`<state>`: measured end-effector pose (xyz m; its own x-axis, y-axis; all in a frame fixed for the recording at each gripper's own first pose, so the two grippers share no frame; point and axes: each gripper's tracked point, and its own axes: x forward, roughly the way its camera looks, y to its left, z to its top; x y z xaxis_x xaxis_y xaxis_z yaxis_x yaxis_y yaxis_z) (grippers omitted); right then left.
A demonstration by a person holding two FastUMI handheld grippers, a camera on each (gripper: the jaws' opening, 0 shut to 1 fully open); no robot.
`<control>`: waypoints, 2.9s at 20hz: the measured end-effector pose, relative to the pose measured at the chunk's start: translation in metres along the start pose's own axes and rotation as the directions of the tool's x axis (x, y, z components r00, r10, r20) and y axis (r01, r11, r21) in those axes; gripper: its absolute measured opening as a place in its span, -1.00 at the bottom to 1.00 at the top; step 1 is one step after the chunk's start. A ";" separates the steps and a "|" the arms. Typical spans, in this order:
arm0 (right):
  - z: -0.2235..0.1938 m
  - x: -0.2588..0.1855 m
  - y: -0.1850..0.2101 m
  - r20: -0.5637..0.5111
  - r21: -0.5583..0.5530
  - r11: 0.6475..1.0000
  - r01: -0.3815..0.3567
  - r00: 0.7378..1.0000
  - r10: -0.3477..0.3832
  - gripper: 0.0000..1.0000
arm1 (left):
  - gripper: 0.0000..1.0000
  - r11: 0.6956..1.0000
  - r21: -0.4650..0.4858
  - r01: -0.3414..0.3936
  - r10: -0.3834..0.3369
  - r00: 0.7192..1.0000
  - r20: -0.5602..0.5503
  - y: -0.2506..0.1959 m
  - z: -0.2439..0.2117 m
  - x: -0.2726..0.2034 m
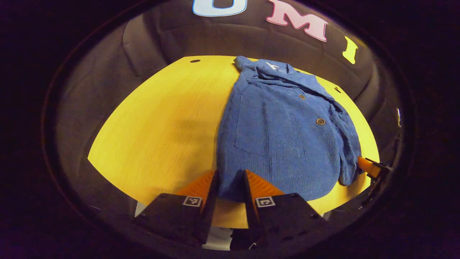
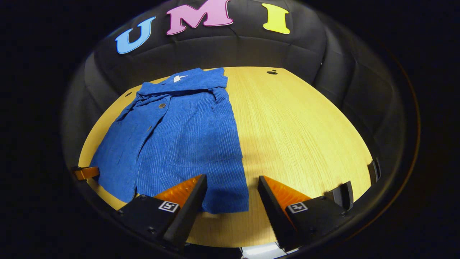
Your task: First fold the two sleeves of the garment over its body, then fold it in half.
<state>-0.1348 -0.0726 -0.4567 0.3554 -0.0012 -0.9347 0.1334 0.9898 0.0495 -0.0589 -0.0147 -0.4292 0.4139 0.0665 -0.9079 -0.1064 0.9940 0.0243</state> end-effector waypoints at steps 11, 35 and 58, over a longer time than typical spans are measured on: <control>0.007 0.001 0.026 -0.018 -0.030 0.993 -0.112 0.994 0.111 -0.90 | -1.00 0.975 -0.044 0.217 -0.218 0.976 -0.011 -0.041 0.003 -0.006; 0.390 0.120 0.101 0.535 -0.092 0.974 -0.206 0.815 0.223 -0.91 | -1.00 0.959 0.115 0.258 -0.269 0.712 0.649 -0.099 0.433 0.057; 0.419 0.197 0.080 0.587 -0.103 0.994 0.039 0.809 0.029 0.96 | 0.69 0.987 0.141 0.079 -0.155 0.701 0.696 -0.074 0.461 0.113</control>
<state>0.3331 -0.0531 -0.4891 0.8347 -0.0555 -0.5478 0.0512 0.9984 -0.0232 0.4120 -0.0408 -0.3405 0.9361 -0.0476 -0.3484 0.0550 0.9984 0.0114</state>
